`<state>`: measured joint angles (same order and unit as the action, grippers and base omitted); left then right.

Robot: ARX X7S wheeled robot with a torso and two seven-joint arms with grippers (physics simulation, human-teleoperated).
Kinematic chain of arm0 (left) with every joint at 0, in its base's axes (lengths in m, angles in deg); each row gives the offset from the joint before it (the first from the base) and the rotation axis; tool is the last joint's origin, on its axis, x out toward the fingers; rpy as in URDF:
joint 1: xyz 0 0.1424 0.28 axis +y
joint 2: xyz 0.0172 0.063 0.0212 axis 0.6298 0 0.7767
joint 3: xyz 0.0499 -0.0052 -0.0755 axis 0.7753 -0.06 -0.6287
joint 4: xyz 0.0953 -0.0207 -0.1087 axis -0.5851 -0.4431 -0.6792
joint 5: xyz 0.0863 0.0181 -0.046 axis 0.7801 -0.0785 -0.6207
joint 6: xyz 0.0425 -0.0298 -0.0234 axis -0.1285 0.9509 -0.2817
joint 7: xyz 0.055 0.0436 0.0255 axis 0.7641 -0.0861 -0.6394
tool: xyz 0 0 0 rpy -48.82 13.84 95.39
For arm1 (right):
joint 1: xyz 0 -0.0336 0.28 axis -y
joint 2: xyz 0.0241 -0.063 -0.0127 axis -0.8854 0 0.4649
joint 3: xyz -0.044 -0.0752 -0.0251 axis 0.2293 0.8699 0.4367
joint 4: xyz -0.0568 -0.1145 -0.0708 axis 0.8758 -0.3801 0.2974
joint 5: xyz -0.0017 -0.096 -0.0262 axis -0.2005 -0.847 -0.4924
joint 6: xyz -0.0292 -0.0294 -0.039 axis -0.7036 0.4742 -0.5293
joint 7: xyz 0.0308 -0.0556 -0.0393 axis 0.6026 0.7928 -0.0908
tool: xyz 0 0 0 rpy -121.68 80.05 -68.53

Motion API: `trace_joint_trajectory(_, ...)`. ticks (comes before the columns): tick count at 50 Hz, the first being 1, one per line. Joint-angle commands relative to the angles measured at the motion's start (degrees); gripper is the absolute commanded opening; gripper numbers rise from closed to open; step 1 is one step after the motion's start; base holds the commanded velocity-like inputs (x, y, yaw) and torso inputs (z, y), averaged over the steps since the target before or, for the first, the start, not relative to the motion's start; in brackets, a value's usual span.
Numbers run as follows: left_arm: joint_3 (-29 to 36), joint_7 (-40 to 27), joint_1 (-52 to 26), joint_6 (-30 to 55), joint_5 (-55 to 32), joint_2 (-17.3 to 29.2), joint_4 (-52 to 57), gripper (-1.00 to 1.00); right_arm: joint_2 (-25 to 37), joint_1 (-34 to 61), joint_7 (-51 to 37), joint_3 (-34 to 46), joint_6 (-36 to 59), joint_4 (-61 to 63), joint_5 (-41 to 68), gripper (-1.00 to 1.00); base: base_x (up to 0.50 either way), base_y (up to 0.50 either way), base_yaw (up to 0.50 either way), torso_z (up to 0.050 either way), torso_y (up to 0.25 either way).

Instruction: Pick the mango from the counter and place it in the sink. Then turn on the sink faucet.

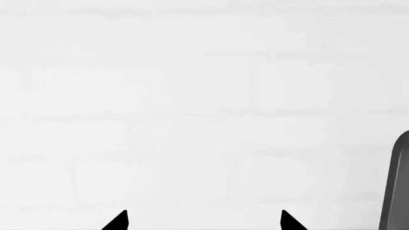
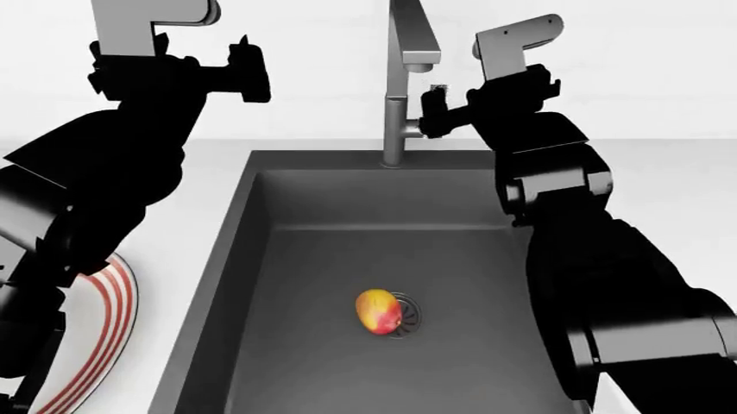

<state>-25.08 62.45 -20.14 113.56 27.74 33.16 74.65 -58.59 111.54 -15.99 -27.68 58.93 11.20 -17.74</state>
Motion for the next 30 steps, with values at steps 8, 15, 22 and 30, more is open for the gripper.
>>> trace_joint_trajectory(8,0.01,-0.02,0.36,-0.22,0.26,0.19,-0.29,1.0,-0.67,-0.02,3.49,1.19,0.24,-0.02,0.89,1.0,0.0,0.0,0.0,0.0,0.0)
trace_joint_trajectory(15,0.19,0.25,0.65,-0.34,0.37,0.27,-0.1,1.0,-0.39,0.78,1.88,-0.47,-0.47,-0.02,0.88,1.0,0.0,0.0,0.0,0.0,0.0)
trace_joint_trajectory(22,0.21,0.27,0.62,-0.23,0.29,0.32,0.35,1.0,-0.48,1.31,1.97,-1.01,-0.55,-0.02,0.69,1.0,0.0,0.0,0.0,0.0,0.0)
trace_joint_trajectory(30,0.23,0.41,0.73,-0.58,0.52,0.09,-0.23,1.0,-1.06,1.48,1.76,-1.85,-0.35,-0.02,0.78,1.0,0.0,0.0,0.0,0.0,0.0)
